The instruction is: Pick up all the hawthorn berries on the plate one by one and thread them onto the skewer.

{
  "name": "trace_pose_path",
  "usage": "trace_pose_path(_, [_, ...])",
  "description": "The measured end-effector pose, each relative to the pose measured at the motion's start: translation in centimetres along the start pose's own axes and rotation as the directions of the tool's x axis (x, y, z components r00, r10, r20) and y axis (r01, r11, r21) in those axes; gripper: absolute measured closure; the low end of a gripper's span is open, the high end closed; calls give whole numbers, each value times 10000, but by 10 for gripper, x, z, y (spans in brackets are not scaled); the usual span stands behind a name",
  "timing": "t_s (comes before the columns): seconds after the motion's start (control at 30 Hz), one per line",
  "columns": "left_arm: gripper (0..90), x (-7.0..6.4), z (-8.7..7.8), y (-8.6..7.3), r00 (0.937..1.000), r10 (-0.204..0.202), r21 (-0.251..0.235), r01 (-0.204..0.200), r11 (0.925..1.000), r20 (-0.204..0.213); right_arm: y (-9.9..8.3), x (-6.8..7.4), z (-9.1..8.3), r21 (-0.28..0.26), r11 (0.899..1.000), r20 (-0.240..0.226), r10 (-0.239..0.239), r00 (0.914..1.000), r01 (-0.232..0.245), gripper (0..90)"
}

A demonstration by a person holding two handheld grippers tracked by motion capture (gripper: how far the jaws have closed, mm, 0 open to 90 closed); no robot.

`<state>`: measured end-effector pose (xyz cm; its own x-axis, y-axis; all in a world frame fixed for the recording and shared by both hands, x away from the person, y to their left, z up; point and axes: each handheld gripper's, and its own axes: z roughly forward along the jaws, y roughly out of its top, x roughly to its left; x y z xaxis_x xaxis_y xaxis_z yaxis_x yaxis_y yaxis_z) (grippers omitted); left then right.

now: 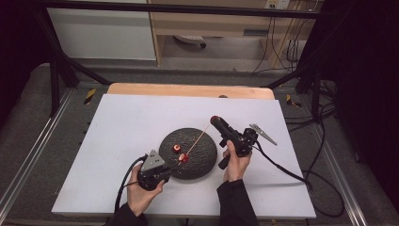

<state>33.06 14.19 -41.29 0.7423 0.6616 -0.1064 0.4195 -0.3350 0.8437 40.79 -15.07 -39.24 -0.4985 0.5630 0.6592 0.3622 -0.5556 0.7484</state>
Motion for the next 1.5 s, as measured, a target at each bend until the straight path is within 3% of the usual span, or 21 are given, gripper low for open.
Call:
trace_pose_path(0.23, [885, -3, 3, 2, 10000, 14, -22, -14, 10000, 22, -1, 0, 1, -232, 9994, -97, 274, 9996, -276, 618])
trace_pose_path(0.7, [885, -6, 5, 2, 10000, 14, -96, -14, 10000, 37, -3, -1, 3, -241, 9994, -32, 230, 9997, -231, 618])
trace_pose_path(1.2, [885, -15, 14, 10, 9992, -368, -429, 361, 9984, -164, -9, 0, 3, -460, 9982, -141, 387, 9992, -393, 619])
trace_pose_path(1.5, [886, -14, 17, 15, 9987, -462, -454, 452, 9979, -210, -14, -1, 3, -401, 9986, -204, 338, 9992, -346, 619])
